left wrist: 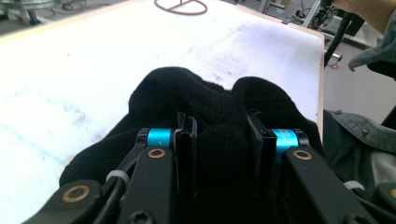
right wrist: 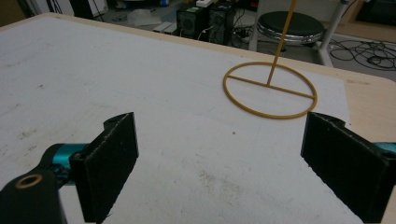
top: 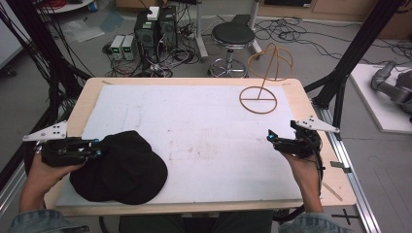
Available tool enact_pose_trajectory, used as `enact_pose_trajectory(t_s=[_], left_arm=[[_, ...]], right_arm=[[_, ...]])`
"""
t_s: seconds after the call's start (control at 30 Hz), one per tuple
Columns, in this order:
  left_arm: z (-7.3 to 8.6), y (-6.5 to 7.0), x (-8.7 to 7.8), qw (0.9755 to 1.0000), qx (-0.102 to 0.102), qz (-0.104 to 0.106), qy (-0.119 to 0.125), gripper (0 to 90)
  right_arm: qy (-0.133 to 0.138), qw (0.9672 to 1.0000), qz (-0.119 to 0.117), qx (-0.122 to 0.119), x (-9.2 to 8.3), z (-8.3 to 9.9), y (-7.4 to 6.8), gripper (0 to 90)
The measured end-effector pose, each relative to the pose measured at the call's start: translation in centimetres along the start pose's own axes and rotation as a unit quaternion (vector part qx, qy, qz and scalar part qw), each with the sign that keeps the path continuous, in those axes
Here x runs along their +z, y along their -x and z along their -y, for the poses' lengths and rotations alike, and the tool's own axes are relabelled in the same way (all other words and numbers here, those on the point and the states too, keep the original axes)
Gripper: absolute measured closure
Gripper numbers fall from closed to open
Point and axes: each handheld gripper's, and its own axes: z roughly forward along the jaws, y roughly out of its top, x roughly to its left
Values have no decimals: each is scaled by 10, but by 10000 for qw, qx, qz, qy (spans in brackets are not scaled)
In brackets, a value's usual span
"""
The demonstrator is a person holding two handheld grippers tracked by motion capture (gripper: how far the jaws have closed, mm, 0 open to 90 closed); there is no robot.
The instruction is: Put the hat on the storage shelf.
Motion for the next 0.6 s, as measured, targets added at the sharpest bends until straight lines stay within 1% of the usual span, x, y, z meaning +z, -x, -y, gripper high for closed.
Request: enact_pose_trajectory(t_s=[0.03, 0.17, 0.2, 0.27, 0.3, 0.37, 0.43, 0.5, 0.6], left_arm=[[0, 0, 0, 10000, 0, 0, 0, 696], [-9, 4, 5, 9999, 113, -33, 22, 697], [-12, 5, 7, 9999, 125, 1, 31, 697], [-18, 6, 12, 9997, 215, 25, 63, 697], [-18, 6, 12, 9997, 215, 25, 63, 697], [-24, 6, 16, 9996, 281, 33, 66, 697], [-31, 6, 18, 9994, 345, -6, 77, 697], [-37, 5, 19, 9993, 355, -10, 87, 697], [-53, 2, 20, 9992, 391, -86, 91, 697]], right_arm=[[0, 10000, 0, 0, 0, 0, 0, 108], [20, 10000, -8, -3, -2, 0, 0, 108], [29, 10000, -4, 27, -3, 0, 0, 108], [58, 10000, -8, 23, -5, -1, 1, 108], [58, 10000, -8, 23, -5, -1, 1, 108], [87, 10000, 5, 38, -7, 0, 2, 108], [111, 9999, 29, 87, -10, 0, 4, 108], [130, 9999, 57, 94, -13, 0, 6, 108], [144, 9998, 84, 117, -16, 1, 7, 108]])
